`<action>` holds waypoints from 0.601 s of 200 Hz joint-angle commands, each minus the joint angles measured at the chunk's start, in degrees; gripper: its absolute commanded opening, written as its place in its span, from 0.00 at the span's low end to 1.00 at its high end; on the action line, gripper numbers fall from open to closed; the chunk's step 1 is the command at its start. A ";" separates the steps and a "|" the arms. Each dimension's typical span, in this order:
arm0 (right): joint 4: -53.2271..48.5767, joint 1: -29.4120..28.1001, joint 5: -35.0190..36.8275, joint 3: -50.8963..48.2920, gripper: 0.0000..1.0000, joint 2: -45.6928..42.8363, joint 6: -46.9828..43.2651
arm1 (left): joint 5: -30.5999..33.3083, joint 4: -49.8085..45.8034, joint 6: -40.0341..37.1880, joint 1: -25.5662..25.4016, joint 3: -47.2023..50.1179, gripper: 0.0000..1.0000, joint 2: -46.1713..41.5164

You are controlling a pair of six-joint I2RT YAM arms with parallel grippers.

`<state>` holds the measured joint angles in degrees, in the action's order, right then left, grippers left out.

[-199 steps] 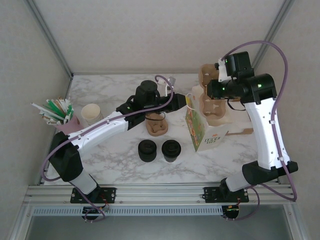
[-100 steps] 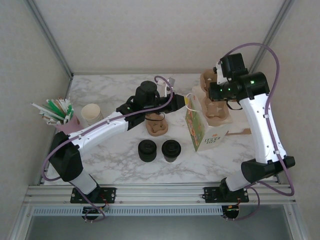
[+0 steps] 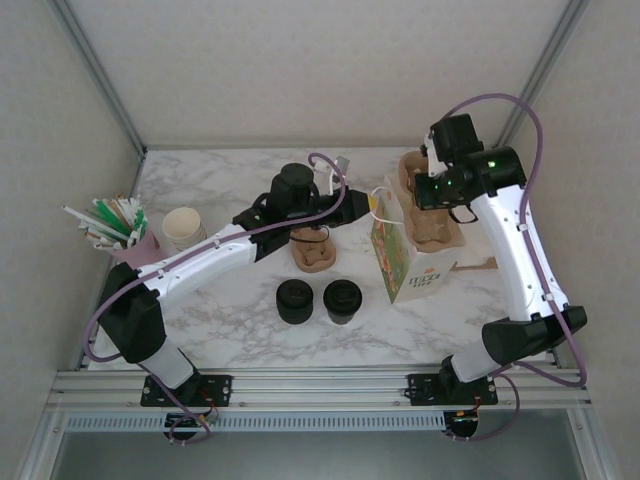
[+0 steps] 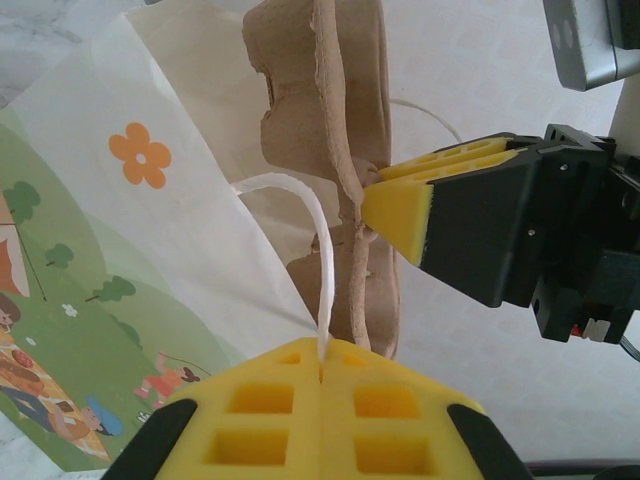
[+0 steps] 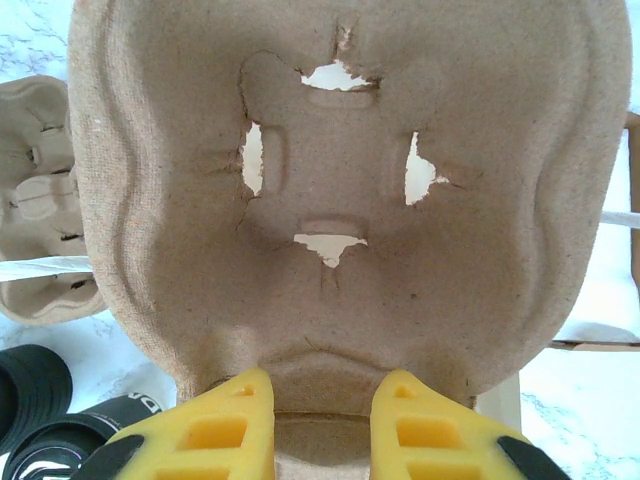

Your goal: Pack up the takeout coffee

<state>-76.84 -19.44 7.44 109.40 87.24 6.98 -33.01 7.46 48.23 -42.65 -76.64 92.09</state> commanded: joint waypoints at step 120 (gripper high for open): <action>4.60 -2.21 4.07 -4.04 0.17 1.50 1.19 | 0.58 1.85 0.68 0.73 1.16 0.00 -0.50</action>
<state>-73.38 -22.37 9.89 105.58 87.79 7.25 -32.99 7.60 48.23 -42.28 -75.94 92.09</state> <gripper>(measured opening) 0.201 0.052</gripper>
